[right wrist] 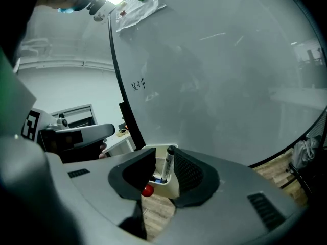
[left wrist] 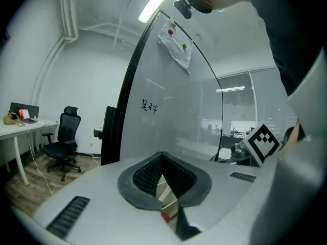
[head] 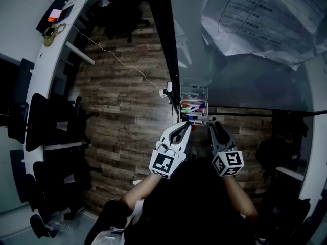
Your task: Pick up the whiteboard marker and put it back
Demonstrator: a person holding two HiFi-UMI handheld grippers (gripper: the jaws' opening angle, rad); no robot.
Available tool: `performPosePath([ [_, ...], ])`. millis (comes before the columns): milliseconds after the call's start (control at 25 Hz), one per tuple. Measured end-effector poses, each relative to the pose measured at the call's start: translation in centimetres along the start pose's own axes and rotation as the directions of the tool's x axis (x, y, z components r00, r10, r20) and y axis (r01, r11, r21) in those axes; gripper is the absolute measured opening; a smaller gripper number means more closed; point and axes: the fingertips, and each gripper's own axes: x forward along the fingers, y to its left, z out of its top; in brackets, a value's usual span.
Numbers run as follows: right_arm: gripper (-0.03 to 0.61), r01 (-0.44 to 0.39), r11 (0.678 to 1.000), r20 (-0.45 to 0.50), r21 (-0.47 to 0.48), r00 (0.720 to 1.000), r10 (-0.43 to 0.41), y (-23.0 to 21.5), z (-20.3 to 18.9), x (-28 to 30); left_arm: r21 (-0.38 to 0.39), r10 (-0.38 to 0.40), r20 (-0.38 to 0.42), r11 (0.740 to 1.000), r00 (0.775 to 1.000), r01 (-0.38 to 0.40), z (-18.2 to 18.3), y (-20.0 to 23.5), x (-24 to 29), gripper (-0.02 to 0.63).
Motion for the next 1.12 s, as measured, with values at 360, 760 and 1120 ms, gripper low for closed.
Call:
performPosePath([
  [360,0.132,0.012,0.999,-0.031,0.041,0.999,-0.010,-0.4,-0.8,1.3,-0.017,0.005,-0.007,1.000,1.000,-0.005,-0.3,0.8,0.1,0.008],
  [760,0.140,0.023,0.997,-0.049,0.073,0.999,-0.020,-0.7,-1.2,2.5,-0.016,0.012,-0.019,1.000,1.000,-0.013,-0.5,1.7,-0.1,0.008],
  [1120,0.140,0.033,0.995,-0.067,0.097,0.997,-0.026,-0.8,-1.7,3.3,-0.026,0.017,-0.028,1.000,0.999,-0.018,-0.7,2.3,0.0,0.008],
])
